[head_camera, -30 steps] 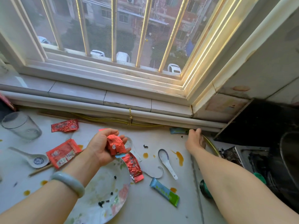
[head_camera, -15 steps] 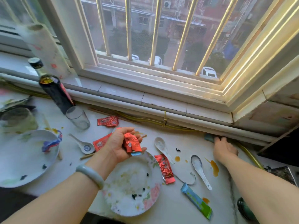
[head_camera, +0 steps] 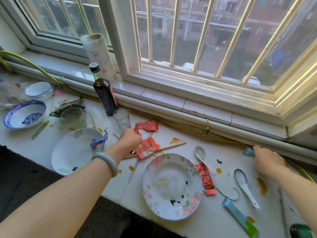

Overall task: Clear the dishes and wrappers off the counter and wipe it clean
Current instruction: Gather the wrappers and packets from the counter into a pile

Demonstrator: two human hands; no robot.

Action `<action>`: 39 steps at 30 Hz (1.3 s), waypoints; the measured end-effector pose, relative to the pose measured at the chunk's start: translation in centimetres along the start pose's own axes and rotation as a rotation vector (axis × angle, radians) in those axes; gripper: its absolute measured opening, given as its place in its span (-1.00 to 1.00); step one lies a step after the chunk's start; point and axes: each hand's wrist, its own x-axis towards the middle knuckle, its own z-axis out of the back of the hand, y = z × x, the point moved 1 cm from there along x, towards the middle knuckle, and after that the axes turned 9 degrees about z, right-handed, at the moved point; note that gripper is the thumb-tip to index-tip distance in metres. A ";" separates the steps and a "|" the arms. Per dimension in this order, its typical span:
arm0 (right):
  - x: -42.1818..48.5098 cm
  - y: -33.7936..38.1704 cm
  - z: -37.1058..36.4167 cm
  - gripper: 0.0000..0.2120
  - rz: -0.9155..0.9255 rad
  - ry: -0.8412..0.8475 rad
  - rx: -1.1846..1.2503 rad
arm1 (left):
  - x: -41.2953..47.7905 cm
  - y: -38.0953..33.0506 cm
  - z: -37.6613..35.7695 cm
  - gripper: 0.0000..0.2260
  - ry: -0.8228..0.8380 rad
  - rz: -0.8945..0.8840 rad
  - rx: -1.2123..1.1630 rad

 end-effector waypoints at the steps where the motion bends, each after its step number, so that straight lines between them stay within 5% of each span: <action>1: -0.2 0.8 0.7 -0.86 0.010 -0.025 0.024 | 0.5 -0.2 -0.1 -0.85 -0.020 -0.033 0.141; 5: -1.5 4.7 4.0 -0.87 0.025 -0.014 0.246 | 0.9 -0.8 -1.2 -0.80 0.032 -0.151 0.546; 10: -4.2 9.8 7.0 -0.97 0.042 0.055 0.616 | 1.5 0.0 -1.8 -0.57 0.152 -0.179 0.645; 18: -4.9 16.6 8.8 -0.92 0.120 0.142 0.697 | 2.9 0.3 -2.1 -0.38 0.150 -0.191 0.748; 21: -4.0 19.7 9.7 -0.90 0.187 0.169 0.690 | 3.5 0.5 -2.1 -0.41 0.174 -0.190 0.742; 27: -0.9 25.6 11.2 -0.90 0.301 0.164 0.616 | 3.7 0.7 -0.9 -0.78 0.216 -0.228 0.601; 39: 4.2 34.4 10.4 -0.84 0.491 0.122 0.217 | 4.0 3.9 7.1 -0.69 0.336 -0.151 0.181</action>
